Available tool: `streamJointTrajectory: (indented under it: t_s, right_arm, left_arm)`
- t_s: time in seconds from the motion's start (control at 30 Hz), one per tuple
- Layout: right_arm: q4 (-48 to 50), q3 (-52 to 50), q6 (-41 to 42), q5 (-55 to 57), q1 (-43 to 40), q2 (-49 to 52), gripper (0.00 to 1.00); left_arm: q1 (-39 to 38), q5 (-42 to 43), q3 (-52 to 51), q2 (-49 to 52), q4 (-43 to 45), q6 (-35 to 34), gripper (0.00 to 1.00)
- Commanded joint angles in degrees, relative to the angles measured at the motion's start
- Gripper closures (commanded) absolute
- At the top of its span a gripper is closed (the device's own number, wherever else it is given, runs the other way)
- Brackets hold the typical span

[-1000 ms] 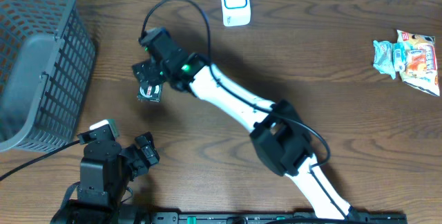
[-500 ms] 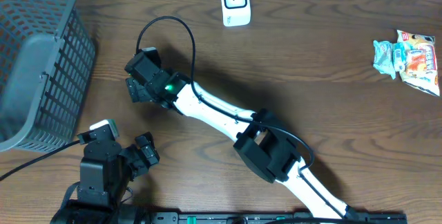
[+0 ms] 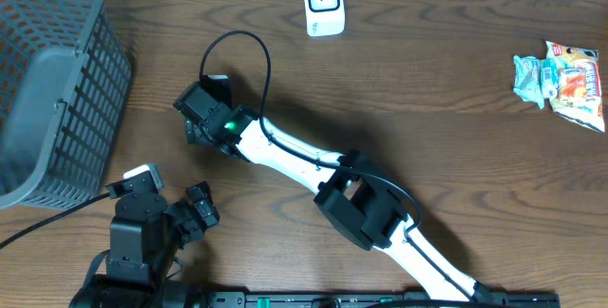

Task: Scan the item barcode
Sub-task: 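Move the right gripper left over the green Zam-Buk box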

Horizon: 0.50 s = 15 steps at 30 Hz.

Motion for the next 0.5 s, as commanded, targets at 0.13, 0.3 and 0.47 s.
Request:
streamJointTrajectory:
  t_s: [0.13, 0.3, 0.47]
  right_arm:
    - [-3.61, 0.28, 1.53, 2.1, 1.14, 2.12, 0.2]
    - [-8.55, 0.31, 1.53, 6.32, -0.2, 1.64, 0.22]
    - [-15.47, 0.31, 1.51, 8.24, -3.28, -1.05, 0.24]
  left_arm:
    - [0.11, -0.15, 0.11, -0.26, -0.09, 0.11, 0.02]
    - [0.13, -0.15, 0.11, -0.26, -0.09, 0.11, 0.02]
    - [0.13, -0.15, 0.11, -0.26, -0.09, 0.11, 0.02]
